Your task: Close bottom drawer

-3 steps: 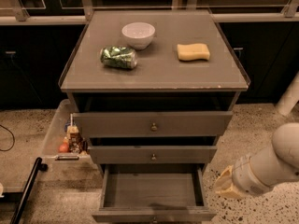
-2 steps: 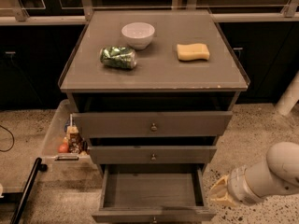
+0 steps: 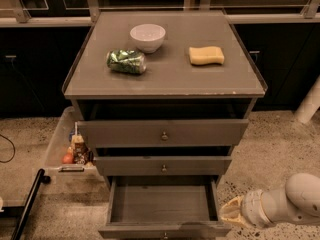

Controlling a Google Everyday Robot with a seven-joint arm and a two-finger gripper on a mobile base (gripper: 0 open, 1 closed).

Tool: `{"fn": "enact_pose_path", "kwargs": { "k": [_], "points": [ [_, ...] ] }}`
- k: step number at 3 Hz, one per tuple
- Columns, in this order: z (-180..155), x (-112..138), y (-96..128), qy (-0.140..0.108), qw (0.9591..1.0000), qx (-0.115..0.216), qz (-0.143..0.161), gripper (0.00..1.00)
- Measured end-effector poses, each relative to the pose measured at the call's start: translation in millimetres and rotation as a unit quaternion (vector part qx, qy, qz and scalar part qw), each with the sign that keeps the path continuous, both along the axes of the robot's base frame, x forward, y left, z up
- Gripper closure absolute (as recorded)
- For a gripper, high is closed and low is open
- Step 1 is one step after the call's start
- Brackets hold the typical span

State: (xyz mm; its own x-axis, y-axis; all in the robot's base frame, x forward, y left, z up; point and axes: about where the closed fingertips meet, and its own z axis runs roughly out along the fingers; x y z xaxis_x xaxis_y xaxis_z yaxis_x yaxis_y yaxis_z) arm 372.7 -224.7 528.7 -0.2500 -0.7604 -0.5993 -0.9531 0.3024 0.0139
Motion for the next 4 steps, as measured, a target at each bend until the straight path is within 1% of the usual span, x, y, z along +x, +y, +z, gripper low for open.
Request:
{"fn": "enact_pose_path", "kwargs": {
  "k": [1, 2, 3, 4],
  "points": [
    [-26.3, -0.6, 1.5, 0.000, 0.9998, 0.021, -0.002, 1.00],
    [-40.8, -7.4, 2.9, 0.002, 0.9991, 0.040, -0.009, 1.00],
    [-40.8, -7.4, 2.9, 0.002, 0.9991, 0.040, -0.009, 1.00],
    [-57.4, -4.4, 6.4, 0.003, 0.9996, 0.027, -0.013, 1.00]
  ]
}}
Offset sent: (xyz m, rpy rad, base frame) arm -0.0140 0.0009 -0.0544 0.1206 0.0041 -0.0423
